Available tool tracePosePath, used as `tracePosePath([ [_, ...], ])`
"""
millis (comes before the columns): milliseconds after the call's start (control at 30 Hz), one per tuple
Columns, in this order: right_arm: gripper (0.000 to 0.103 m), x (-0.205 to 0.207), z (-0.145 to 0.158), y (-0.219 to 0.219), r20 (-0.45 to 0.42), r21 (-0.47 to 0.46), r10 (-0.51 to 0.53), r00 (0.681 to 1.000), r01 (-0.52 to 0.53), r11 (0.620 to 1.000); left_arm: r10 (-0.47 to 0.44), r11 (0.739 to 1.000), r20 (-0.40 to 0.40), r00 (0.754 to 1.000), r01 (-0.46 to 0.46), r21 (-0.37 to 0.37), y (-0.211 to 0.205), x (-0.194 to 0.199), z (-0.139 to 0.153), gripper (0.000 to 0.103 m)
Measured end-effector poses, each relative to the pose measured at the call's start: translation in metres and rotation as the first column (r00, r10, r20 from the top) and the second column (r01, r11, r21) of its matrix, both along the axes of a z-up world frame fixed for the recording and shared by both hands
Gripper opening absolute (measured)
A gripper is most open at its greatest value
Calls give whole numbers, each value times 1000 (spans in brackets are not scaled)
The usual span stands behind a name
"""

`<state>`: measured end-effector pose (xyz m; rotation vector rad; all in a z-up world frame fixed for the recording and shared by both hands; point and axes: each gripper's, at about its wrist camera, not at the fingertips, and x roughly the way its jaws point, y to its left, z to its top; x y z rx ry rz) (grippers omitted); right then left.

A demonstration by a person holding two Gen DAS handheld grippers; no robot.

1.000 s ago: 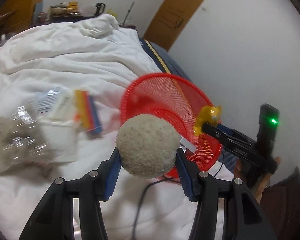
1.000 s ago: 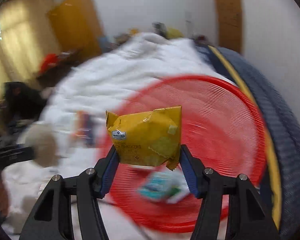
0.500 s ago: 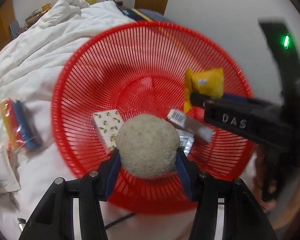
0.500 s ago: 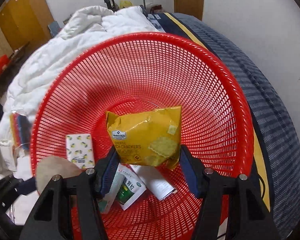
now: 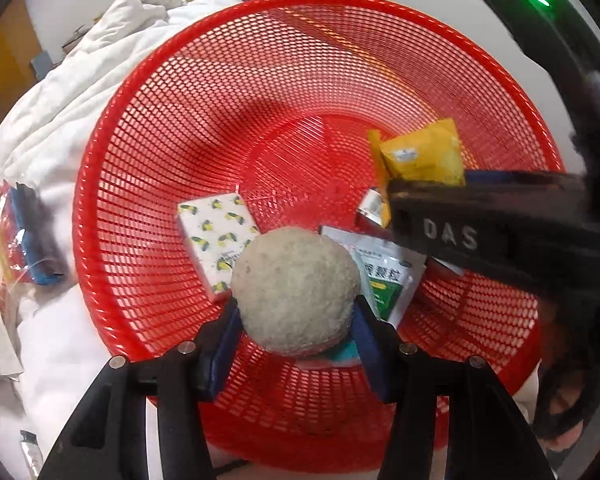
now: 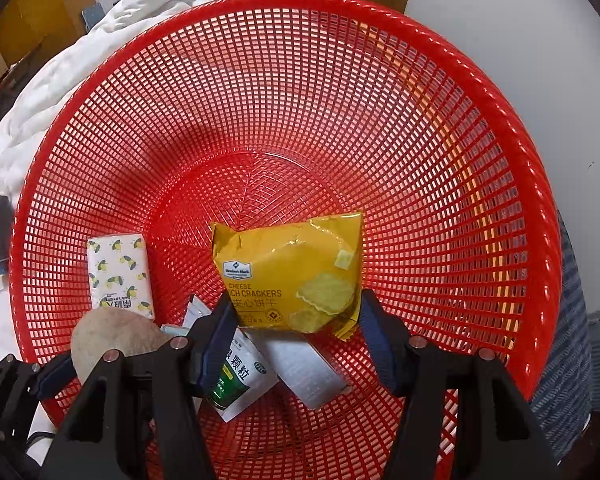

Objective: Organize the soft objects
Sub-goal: 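Carry the ball and cracker packet into the red basket and release, then return both tools toward the lotion tube and plastic bag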

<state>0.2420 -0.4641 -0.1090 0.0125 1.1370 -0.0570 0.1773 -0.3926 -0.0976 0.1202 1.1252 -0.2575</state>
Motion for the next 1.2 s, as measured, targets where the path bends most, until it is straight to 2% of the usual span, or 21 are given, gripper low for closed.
tracePosePath([
  [100,59,2,2,2,7,7,-12,1000,12,1000,28,1000,-4,1000,-28,-8,7,4,-2,57],
  [333,63,2,-1,1,-10,31,1,1000,0,1000,24,999,-16,1000,-24,-21,6,10,-4,63],
  [433,66,2,-2,3,-6,40,11,1000,-10,999,15,998,-23,1000,-16,-57,4,11,0,73],
  [733,68,-4,9,0,37,108,8,999,-12,994,20,990,-39,999,-25,-135,26,1,8,76],
  [1033,73,-24,38,-7,155,175,-15,988,-13,985,-24,971,-64,998,8,-237,70,-26,51,76],
  [1200,78,-56,69,12,269,211,31,963,-90,973,35,926,23,999,-23,-376,133,-46,99,77],
])
